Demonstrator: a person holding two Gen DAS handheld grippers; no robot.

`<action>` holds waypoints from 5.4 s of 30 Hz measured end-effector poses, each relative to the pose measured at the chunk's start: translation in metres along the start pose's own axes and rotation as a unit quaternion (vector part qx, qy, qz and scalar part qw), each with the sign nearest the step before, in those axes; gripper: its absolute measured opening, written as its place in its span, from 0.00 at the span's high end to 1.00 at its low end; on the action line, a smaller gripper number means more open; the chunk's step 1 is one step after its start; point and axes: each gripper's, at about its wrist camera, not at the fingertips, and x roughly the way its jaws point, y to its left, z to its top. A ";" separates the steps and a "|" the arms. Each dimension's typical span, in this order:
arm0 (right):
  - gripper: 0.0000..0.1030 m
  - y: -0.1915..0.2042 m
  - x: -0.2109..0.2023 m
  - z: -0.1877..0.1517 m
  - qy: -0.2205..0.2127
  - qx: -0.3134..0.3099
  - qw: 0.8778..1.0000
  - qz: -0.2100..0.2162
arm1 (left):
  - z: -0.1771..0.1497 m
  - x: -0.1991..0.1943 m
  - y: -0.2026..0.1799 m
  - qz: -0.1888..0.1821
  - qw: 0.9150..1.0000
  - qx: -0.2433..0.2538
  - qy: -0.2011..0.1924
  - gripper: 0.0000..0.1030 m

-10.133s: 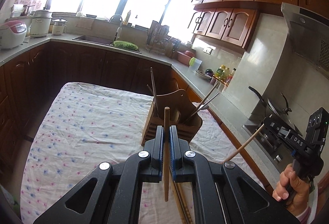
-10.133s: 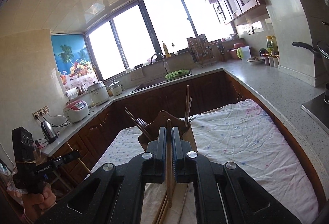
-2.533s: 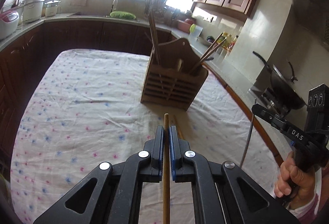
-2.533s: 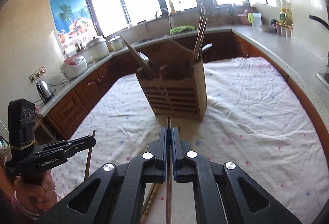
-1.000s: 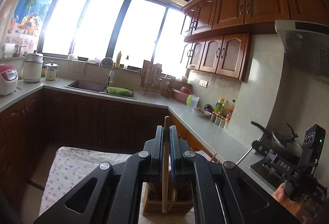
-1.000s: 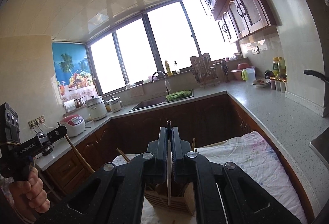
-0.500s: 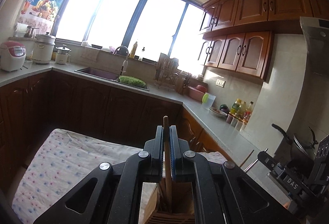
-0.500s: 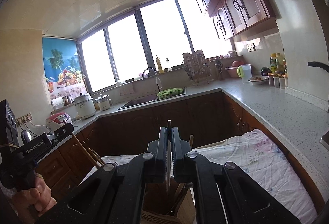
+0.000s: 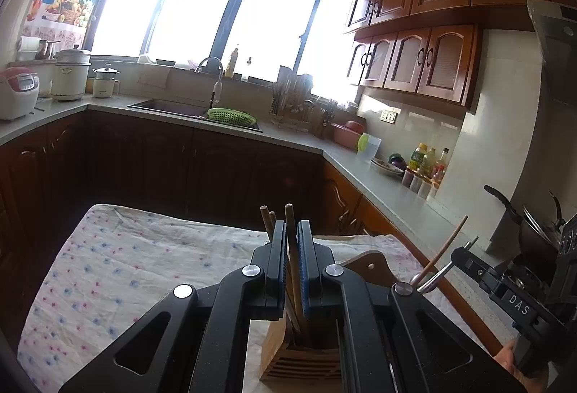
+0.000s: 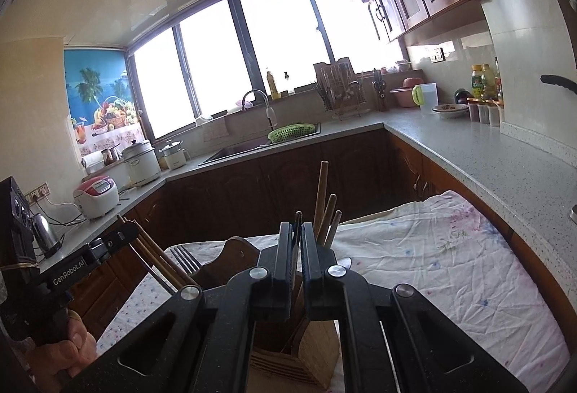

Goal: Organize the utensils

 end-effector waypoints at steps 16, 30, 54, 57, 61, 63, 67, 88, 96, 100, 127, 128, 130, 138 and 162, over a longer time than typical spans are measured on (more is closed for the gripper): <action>0.64 -0.001 -0.028 0.010 -0.032 0.015 0.999 0.018 | 0.000 -0.053 0.012 0.010 1.000 -0.009 -0.025 0.54; 0.15 -0.002 -0.086 -0.026 -0.056 0.022 0.998 0.036 | -0.058 -0.135 0.032 0.031 0.998 -0.060 -0.017 0.33; 0.02 -0.003 -0.190 -0.152 0.003 0.055 0.997 0.046 | -0.156 -0.303 0.012 0.058 0.997 -0.049 -0.002 0.13; 0.00 -0.002 -0.200 -0.159 -0.001 0.040 0.999 0.024 | -0.164 -0.313 0.005 0.071 0.997 -0.023 -0.011 0.03; 0.00 0.004 -0.216 -0.156 -0.024 0.010 1.000 -0.001 | -0.169 -0.328 -0.008 0.081 0.996 0.010 -0.022 0.01; 0.00 0.011 -0.226 -0.149 -0.043 -0.012 0.999 -0.007 | -0.168 -0.336 -0.013 0.080 0.996 0.020 -0.032 0.01; 0.00 0.027 -0.253 -0.136 -0.091 -0.050 0.995 -0.001 | -0.162 -0.350 -0.020 0.085 0.994 0.038 -0.053 0.01; 0.00 0.024 -0.266 -0.191 -0.074 -0.069 0.994 -0.046 | -0.213 -0.364 -0.035 0.134 0.986 0.096 -0.023 0.01; 0.00 0.019 -0.266 -0.197 -0.065 -0.065 0.995 -0.046 | -0.220 -0.367 -0.035 0.147 0.984 0.100 -0.028 0.01; 0.00 0.020 -0.266 -0.198 -0.063 -0.066 0.995 -0.046 | -0.222 -0.368 -0.035 0.148 0.983 0.103 -0.028 0.01; 0.00 0.021 -0.263 -0.200 -0.061 -0.068 0.995 -0.043 | -0.224 -0.364 -0.027 0.159 0.982 0.102 -0.029 0.01; 0.00 0.021 -0.263 -0.200 -0.061 -0.069 0.995 -0.043 | -0.225 -0.364 -0.026 0.158 0.982 0.102 -0.029 0.01; 0.00 0.022 -0.264 -0.200 -0.063 -0.069 0.995 -0.042 | -0.225 -0.364 -0.027 0.159 0.981 0.103 -0.031 0.01; 0.00 0.025 -0.265 -0.200 -0.070 -0.075 0.994 -0.037 | -0.227 -0.365 -0.028 0.157 0.981 0.105 -0.039 0.01; 0.00 0.026 -0.265 -0.199 -0.073 -0.075 0.994 -0.034 | -0.231 -0.366 -0.037 0.157 0.981 0.108 -0.038 0.01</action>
